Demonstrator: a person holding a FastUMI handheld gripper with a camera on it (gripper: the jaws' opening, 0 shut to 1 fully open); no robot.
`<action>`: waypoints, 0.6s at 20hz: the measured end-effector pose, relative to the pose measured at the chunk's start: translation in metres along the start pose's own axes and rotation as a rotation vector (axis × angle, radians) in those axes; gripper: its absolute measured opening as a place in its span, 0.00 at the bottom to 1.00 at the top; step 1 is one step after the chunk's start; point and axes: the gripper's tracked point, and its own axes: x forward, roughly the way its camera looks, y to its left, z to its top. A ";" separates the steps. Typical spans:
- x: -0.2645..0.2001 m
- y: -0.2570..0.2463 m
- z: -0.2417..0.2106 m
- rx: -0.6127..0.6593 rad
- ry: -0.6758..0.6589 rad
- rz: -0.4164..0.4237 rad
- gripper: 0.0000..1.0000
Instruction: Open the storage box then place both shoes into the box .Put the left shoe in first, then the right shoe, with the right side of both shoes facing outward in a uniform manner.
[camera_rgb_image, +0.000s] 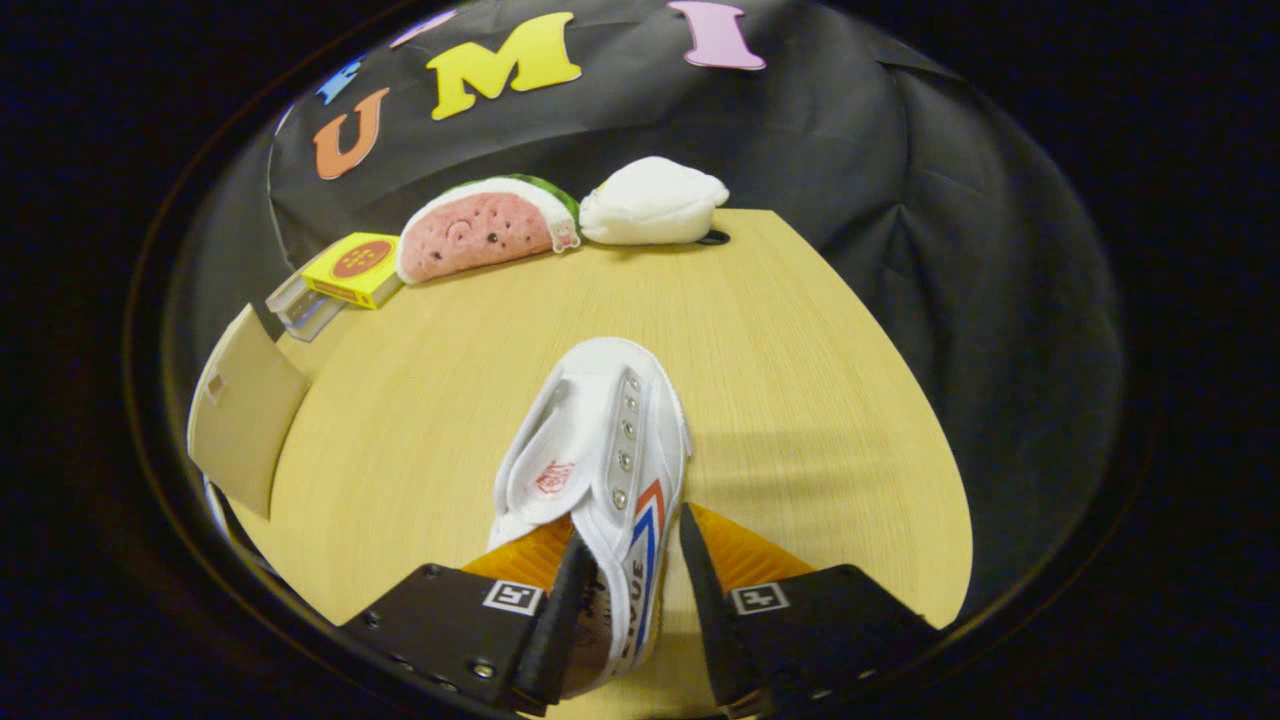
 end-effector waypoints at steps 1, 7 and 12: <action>0.000 0.000 0.001 0.001 0.001 -0.004 0.53; -0.004 -0.013 0.010 0.055 0.026 -0.094 0.00; -0.032 0.029 0.016 0.146 0.026 -0.055 0.00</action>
